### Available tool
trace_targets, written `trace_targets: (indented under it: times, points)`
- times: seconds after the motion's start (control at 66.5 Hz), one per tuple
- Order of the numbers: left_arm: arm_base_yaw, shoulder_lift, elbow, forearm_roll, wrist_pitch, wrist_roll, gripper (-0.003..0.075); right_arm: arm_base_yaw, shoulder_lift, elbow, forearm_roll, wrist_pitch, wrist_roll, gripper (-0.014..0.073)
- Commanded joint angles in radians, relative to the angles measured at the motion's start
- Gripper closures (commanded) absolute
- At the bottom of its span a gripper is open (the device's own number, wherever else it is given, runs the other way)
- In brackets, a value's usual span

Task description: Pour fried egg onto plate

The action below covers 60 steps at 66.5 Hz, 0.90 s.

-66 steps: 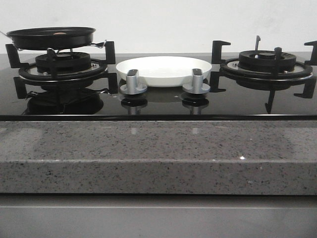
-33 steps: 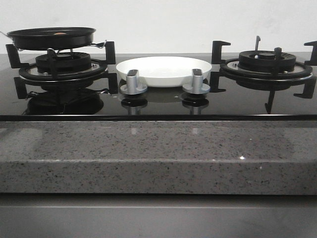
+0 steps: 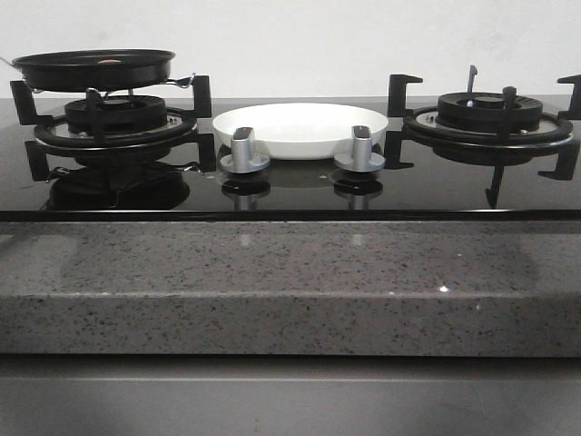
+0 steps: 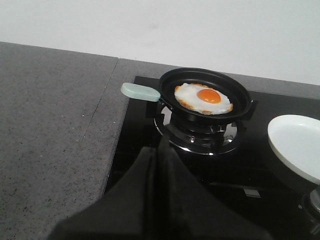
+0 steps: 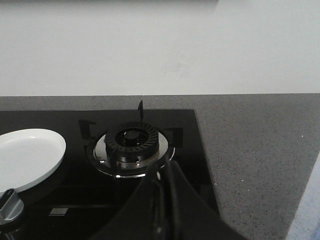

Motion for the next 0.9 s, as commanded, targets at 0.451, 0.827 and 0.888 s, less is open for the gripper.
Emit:
trace_targets:
  times: [0.451,0.827,0.888]
  points:
    - [0.000,0.022,-0.033,0.026,-0.115,-0.002,0.0531,-0.006,0.021,-0.030,-0.015,-0.081,-0.007,0.0318]
    - [0.000,0.022,-0.033,0.090,-0.125,-0.001,0.0261,-0.006,0.022,-0.030,-0.015,-0.091,-0.007,0.0125]
    - [0.000,0.022,-0.033,0.090,-0.125,-0.001,0.0261,-0.006,0.022,-0.030,-0.015,-0.091,-0.007,0.0125]
